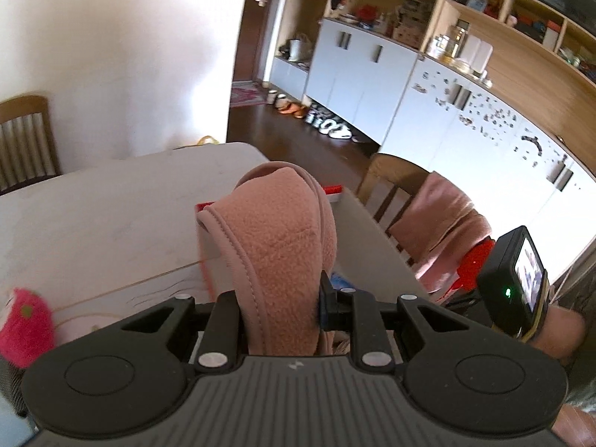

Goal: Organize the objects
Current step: 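Carry the pink fleece cloth toward the box with the left gripper, then lower the pink fleece cloth into the box and open the left gripper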

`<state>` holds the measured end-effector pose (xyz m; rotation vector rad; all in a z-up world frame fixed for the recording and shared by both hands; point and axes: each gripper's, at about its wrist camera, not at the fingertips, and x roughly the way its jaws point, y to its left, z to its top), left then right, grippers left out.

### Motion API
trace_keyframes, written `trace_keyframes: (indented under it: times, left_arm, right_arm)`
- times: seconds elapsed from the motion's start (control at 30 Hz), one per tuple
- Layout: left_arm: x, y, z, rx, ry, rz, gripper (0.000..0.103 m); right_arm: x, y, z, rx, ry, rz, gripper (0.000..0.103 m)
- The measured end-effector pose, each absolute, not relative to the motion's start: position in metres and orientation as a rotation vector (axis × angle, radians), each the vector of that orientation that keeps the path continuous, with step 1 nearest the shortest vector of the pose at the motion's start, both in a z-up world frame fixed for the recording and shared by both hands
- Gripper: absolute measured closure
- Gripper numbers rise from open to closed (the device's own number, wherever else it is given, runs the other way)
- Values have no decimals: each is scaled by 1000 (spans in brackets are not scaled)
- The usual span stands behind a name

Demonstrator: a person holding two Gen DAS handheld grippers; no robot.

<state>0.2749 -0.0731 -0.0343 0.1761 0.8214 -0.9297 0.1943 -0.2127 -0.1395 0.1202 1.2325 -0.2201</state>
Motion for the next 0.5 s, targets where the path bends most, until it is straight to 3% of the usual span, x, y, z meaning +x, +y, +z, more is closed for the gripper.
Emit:
trace_keyframes:
  times: [0.5]
  left_arm:
    - [267,-159,-88,396,859,-964,83]
  right_arm:
    - [190,-217,-139,148,1220,-194,96]
